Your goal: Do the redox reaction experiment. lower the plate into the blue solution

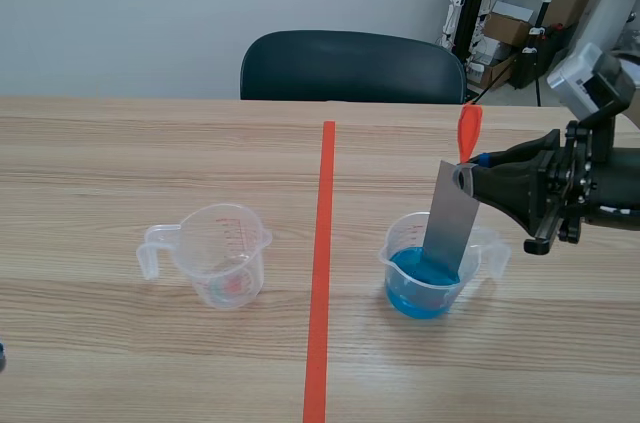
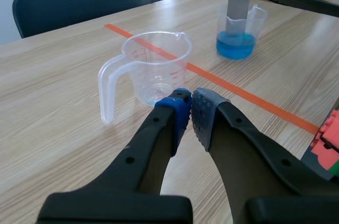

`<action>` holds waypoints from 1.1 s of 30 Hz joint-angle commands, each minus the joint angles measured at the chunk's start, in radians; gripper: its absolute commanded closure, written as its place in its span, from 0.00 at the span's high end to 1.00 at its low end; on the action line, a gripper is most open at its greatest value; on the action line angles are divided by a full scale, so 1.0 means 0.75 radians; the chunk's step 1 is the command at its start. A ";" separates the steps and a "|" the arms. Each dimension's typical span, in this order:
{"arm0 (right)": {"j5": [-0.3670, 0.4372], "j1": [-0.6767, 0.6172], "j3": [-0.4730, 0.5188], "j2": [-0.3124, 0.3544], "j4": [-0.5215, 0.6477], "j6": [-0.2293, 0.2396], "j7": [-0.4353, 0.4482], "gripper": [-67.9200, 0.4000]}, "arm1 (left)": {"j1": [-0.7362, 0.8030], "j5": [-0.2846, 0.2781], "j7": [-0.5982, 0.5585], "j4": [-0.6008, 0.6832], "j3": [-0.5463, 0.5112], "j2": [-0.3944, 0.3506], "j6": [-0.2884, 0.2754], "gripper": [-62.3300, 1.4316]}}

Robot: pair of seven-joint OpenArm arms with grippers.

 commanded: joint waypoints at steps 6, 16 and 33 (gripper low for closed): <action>-0.019 0.009 0.010 -0.043 -0.003 0.008 0.015 0.01 | 0.065 0.172 -0.204 -0.070 -0.087 0.217 0.079 0.11; -0.031 -0.040 0.010 -0.043 -0.003 0.072 0.015 0.01 | 0.134 0.552 -0.277 -0.072 -0.286 0.520 0.182 0.11; -0.048 -0.047 0.011 0.012 -0.003 0.072 0.041 0.01 | 0.134 0.617 -0.277 -0.038 -0.343 0.672 0.184 1.00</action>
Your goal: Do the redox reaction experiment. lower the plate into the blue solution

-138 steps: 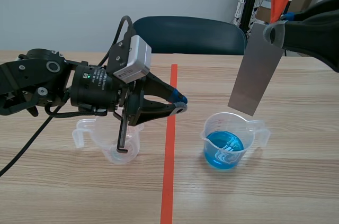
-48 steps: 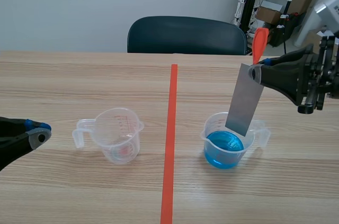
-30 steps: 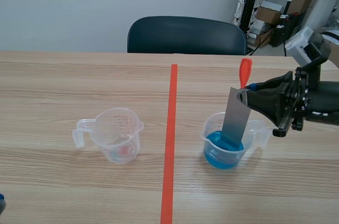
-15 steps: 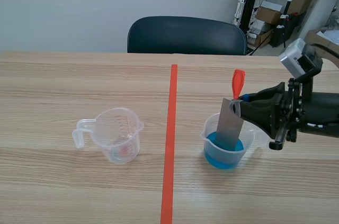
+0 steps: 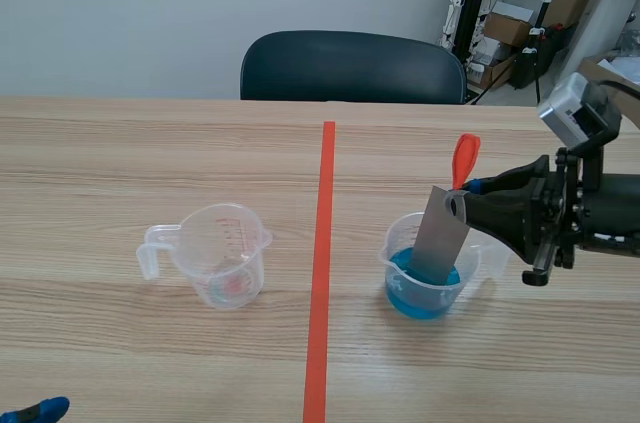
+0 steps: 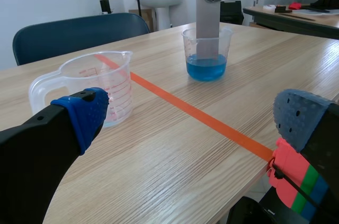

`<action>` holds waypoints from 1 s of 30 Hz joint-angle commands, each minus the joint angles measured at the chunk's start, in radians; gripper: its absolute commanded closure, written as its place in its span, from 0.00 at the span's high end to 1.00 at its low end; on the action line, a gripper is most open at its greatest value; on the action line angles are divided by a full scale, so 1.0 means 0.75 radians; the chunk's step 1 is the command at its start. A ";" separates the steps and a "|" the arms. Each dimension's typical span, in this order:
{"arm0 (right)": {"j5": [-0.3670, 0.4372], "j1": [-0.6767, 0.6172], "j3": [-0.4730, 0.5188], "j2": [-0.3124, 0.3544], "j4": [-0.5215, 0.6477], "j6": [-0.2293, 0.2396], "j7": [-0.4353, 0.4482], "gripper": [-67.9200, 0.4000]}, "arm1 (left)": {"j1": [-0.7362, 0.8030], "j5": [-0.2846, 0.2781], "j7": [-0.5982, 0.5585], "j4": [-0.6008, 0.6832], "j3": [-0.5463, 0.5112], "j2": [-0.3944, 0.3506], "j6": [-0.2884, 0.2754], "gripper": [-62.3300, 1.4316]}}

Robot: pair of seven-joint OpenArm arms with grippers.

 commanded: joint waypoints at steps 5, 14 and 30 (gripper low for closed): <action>0.004 0.001 0.014 0.025 0.018 0.006 0.017 0.01 | 0.011 -0.013 -0.061 0.047 -0.016 0.003 0.002 1.00; 0.004 0.001 0.014 0.025 0.018 0.006 0.018 0.01 | 0.011 -0.017 -0.061 0.053 -0.016 0.003 0.002 1.00; 0.004 0.001 0.014 0.025 0.018 0.006 0.019 0.01 | 0.011 -0.017 -0.061 0.053 -0.016 0.003 0.002 1.00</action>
